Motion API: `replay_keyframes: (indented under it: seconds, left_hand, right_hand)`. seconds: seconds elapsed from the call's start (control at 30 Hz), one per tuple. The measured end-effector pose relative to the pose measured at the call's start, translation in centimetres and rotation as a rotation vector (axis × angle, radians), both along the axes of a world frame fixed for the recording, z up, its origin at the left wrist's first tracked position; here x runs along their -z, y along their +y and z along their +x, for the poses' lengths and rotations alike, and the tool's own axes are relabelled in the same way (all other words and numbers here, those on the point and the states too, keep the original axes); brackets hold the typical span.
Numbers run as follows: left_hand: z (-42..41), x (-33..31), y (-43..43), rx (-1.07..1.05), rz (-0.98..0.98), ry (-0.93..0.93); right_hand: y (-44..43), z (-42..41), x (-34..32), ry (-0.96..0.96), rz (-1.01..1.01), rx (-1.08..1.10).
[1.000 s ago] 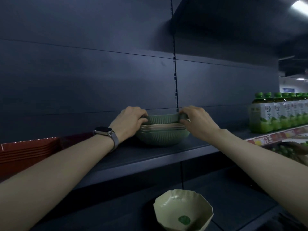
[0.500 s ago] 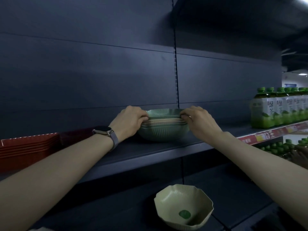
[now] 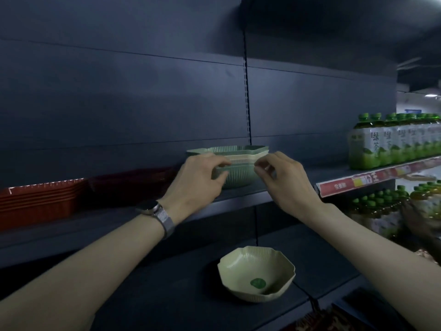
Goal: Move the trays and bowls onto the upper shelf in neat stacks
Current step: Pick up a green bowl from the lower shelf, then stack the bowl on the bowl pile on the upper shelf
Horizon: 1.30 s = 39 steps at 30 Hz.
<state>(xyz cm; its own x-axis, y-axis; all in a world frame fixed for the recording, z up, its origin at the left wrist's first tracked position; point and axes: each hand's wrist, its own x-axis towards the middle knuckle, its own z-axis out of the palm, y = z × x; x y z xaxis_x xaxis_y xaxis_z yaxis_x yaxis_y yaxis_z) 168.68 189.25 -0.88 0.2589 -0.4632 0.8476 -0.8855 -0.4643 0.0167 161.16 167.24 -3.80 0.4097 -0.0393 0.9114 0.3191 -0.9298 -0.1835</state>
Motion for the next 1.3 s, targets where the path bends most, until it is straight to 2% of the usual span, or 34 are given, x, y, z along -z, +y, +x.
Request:
replay_keyframes:
  seconds: [0.23,0.47,0.7,0.8,0.97,1.3]
  left_hand:
    - [-2.7,7.0,-1.0,0.086,0.028,0.100]
    - [-2.3,14.2,-1.6,0.074,-0.092,0.428]
    - [0.6,23.7,-2.5,-0.043,-0.180,0.730]
    - [1.7,27.4,-3.3,-0.054,-0.220,0.789]
    - [3.8,31.2,-4.1,-0.101,-0.233,0.850]
    - [8.0,33.6,-5.4,-0.154,-0.082,0.906]
  right_hand:
    - [-0.7,-2.8,6.7,-0.004,0.045,-0.044]
    - [-1.7,-2.9,15.7,0.087,0.358,-0.095]
    - [-0.9,0.5,24.8,0.246,0.586,-0.010]
    - [-0.7,1.6,27.3,0.292,0.645,0.054]
    - [-0.4,3.0,31.4,0.392,0.666,0.123]
    - [-0.6,4.5,34.3,0.440,0.487,0.234]
